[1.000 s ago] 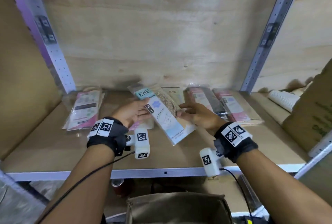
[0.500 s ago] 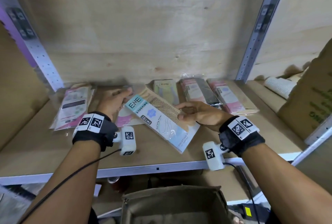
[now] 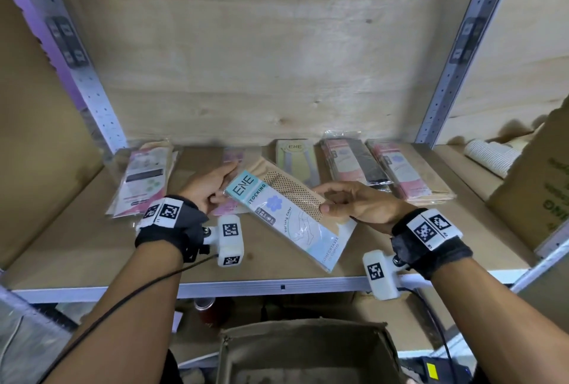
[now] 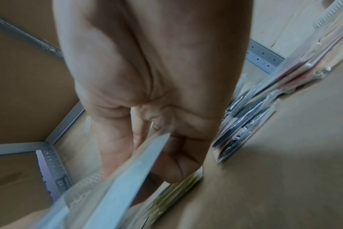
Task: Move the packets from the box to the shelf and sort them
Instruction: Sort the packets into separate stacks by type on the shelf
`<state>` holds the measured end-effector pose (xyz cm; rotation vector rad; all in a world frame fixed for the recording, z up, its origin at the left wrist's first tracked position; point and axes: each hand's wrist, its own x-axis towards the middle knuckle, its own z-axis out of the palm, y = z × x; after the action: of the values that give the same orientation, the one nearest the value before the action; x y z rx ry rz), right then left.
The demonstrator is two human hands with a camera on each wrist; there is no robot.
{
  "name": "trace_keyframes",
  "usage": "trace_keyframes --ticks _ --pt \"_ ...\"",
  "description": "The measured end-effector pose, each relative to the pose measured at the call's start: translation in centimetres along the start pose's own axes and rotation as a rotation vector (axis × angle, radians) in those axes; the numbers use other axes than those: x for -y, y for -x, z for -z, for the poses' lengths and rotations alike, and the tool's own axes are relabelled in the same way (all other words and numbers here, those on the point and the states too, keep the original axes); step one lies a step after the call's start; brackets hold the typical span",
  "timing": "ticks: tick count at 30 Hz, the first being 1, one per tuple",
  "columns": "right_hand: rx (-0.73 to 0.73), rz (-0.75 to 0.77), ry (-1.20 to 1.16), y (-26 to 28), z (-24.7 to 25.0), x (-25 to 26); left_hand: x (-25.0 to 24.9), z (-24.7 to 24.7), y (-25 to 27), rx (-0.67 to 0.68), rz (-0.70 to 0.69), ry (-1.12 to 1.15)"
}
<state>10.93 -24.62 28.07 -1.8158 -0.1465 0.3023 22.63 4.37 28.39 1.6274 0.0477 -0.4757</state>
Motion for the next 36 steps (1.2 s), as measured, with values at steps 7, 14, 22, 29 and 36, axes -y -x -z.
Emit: trace_keyframes --ticks 7,14,22,29,36 --pt "-0.173 0.006 -0.120 -1.0 -0.8 0.8 0.5 0.6 0.2 -0.083 -0.023 0.032" --pt "-0.377 -0.091 -0.238 -6.7 -5.5 4.1 0.8 0.2 1.0 0.182 -0.048 -0.044" --pt "-0.445 -0.239 0.134 -13.7 -7.8 5.1 1.3 2.9 -2.0 -0.089 -0.218 -0.278" --pt "-0.392 -0.390 0.514 -16.8 -9.0 5.2 2.2 3.6 -3.6 -0.196 -0.129 -0.458" --pt "-0.370 -0.442 0.702 -17.9 -9.9 5.4 2.3 3.1 -3.5 -0.219 -0.059 -0.485"
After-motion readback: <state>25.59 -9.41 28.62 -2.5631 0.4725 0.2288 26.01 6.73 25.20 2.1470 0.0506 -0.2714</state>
